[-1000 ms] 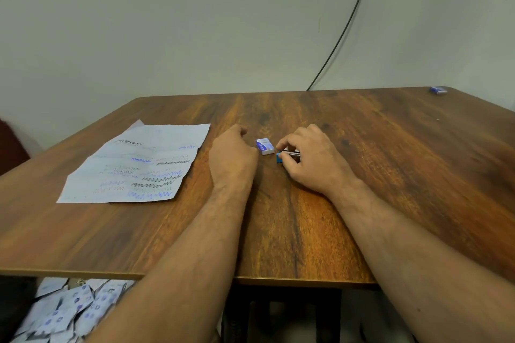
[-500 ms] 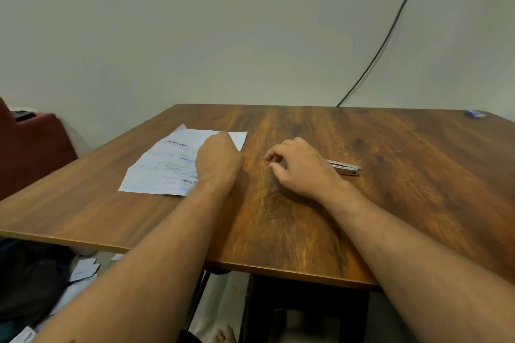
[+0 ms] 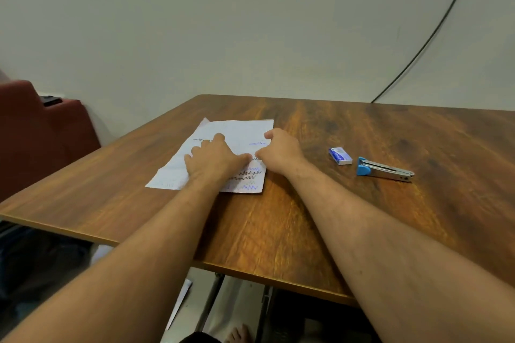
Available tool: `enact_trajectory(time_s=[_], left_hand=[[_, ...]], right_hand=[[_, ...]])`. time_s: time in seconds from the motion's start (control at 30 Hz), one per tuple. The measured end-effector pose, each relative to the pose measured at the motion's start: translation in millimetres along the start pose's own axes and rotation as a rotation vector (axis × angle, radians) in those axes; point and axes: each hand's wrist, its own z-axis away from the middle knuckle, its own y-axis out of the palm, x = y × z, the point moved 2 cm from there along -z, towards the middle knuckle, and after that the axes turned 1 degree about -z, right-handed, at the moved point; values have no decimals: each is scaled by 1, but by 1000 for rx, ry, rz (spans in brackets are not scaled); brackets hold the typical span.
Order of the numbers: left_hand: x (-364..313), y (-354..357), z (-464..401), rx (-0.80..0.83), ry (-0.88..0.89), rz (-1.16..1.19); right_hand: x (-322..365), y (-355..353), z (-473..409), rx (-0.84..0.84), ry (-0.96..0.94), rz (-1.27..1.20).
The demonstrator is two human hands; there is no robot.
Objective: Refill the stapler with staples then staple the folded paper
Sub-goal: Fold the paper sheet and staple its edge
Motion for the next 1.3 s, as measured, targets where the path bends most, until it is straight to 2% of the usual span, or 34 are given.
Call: enact_trajectory(time_s=[0.23, 0.33, 0.53, 0.67, 0.77, 0.87, 1.03, 1.13, 1.3], left_hand=[[6, 8, -6, -3, 9, 14], [2, 9, -3, -22, 27, -16], [-3, 6, 4, 11, 36, -45], [-10, 0, 18, -107, 62, 38], [-16, -7, 27, -207, 50, 174], [-29, -5, 32, -113, 10, 325], [-74, -2, 54, -42, 96, 789], [-98, 2, 64, -93, 178, 992], [-128, 13, 73, -205, 277, 1129]], right_hand=[[-12, 4, -2, -133, 65, -272], [-11, 1, -4, -121, 78, -309], [-17, -8, -1, -68, 50, -200], [-29, -33, 10, -53, 42, -335], [-45, -66, 25, -64, 0, -372], [-64, -103, 45, -103, -30, -419], [-99, -156, 68, -179, 10, -623], [-120, -179, 79, -275, 35, -669], [-147, -184, 84, -347, 46, -710]])
